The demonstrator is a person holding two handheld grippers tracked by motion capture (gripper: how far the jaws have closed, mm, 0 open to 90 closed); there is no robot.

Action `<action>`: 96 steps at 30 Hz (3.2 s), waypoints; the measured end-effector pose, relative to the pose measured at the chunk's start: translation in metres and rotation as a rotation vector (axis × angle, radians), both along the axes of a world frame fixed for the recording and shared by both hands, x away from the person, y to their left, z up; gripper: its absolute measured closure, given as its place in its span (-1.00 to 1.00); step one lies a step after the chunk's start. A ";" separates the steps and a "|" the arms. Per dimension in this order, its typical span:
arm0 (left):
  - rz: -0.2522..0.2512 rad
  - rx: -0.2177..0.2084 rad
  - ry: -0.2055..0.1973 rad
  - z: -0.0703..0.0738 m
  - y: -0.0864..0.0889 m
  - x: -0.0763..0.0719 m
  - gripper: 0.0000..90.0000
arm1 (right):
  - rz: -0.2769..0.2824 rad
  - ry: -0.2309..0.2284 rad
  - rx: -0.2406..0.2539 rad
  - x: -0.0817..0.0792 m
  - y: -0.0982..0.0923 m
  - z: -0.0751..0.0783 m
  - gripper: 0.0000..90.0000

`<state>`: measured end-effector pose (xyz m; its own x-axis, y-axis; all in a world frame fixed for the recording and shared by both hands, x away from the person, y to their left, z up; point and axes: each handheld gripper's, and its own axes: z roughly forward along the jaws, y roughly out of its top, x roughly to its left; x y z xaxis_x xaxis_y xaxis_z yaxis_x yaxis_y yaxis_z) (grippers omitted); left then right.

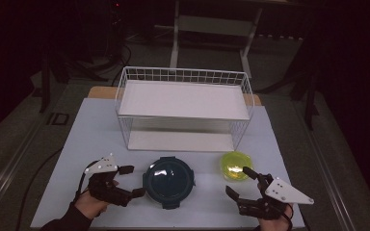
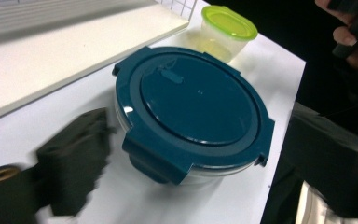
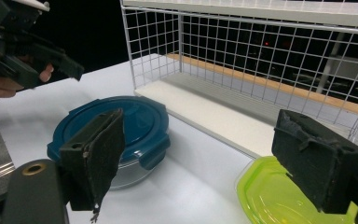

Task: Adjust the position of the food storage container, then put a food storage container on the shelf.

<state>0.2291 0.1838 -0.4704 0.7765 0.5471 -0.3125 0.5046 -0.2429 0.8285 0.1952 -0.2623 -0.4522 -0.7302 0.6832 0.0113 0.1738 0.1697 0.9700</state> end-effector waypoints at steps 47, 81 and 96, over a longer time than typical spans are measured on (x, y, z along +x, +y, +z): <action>0.140 -0.197 0.711 -0.060 0.003 0.052 -0.10 | 0.108 0.105 -0.018 0.022 0.045 0.006 -0.72; -0.039 -0.185 0.496 -0.050 0.000 0.036 0.21 | 0.186 0.663 0.074 0.063 0.064 -0.044 -0.28; -0.091 -0.162 0.440 -0.046 0.000 0.028 0.24 | 0.235 0.735 0.079 0.066 0.073 -0.053 0.04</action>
<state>0.2569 0.1835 -0.5165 0.5935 0.4002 -0.6983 0.7989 -0.1878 0.5713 0.2615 -0.1894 -0.5054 -0.6416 0.4883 0.5915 0.7457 0.2165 0.6301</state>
